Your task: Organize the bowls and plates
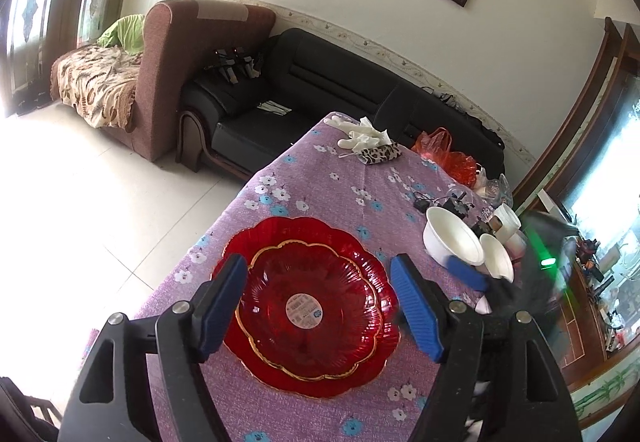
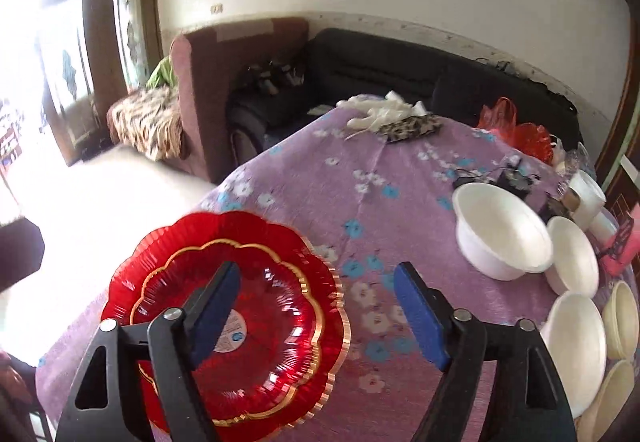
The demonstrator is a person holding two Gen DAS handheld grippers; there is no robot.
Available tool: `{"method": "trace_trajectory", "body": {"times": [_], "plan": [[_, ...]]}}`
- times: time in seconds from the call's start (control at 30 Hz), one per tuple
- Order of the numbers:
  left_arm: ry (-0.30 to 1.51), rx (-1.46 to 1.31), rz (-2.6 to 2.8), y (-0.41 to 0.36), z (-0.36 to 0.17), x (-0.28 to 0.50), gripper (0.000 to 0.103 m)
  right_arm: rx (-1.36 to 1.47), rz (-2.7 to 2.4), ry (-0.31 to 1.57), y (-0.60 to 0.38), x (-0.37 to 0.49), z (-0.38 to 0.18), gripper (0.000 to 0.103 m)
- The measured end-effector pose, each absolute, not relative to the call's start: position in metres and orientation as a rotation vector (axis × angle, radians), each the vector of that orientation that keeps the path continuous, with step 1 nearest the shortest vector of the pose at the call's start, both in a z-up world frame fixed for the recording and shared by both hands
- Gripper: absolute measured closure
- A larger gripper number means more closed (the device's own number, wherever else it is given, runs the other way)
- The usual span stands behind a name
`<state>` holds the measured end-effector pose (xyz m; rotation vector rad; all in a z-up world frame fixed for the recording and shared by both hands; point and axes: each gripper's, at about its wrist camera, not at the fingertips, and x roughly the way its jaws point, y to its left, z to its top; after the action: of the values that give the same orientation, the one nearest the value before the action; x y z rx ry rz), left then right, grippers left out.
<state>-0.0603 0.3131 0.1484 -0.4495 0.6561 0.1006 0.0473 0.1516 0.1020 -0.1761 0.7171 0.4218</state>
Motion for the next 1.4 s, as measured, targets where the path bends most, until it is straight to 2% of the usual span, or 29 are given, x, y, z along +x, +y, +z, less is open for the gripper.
{"method": "trace_trajectory", "body": {"times": [0.1, 0.27, 0.53, 0.93, 1.1, 1.13, 1.2, 1.4], "plan": [[0.644, -0.429, 0.119, 0.301, 0.148, -0.067, 0.022, -0.103, 0.405, 0.742, 0.110, 0.046, 0.104, 0.018], [0.640, -0.346, 0.132, 0.266, 0.141, -0.073, 0.020, -0.005, 0.371, 0.786, 0.045, 0.030, 0.090, 0.018], [0.691, -0.207, 0.033, 0.189, 0.126, -0.067, 0.019, 0.106, 0.284, 0.822, -0.069, -0.008, 0.062, 0.018], [0.722, -0.078, -0.085, 0.103, 0.114, -0.053, 0.019, 0.252, 0.093, 0.758, -0.221, -0.062, 0.070, 0.018], [0.651, -0.058, -0.087, 0.082, 0.119, -0.059, 0.019, 0.320, -0.018, 0.730, -0.279, -0.071, 0.071, 0.018], [0.631, -0.058, -0.079, 0.080, 0.121, -0.060, 0.018, 0.336, -0.039, 0.728, -0.290, -0.073, 0.070, 0.018], [0.602, -0.060, -0.048, 0.076, 0.124, -0.061, 0.002, 0.352, -0.066, 0.728, -0.302, -0.075, 0.068, 0.019], [0.678, -0.048, -0.058, 0.066, 0.114, -0.047, 0.000, 0.386, -0.099, 0.731, -0.323, -0.079, 0.060, 0.019]]}}
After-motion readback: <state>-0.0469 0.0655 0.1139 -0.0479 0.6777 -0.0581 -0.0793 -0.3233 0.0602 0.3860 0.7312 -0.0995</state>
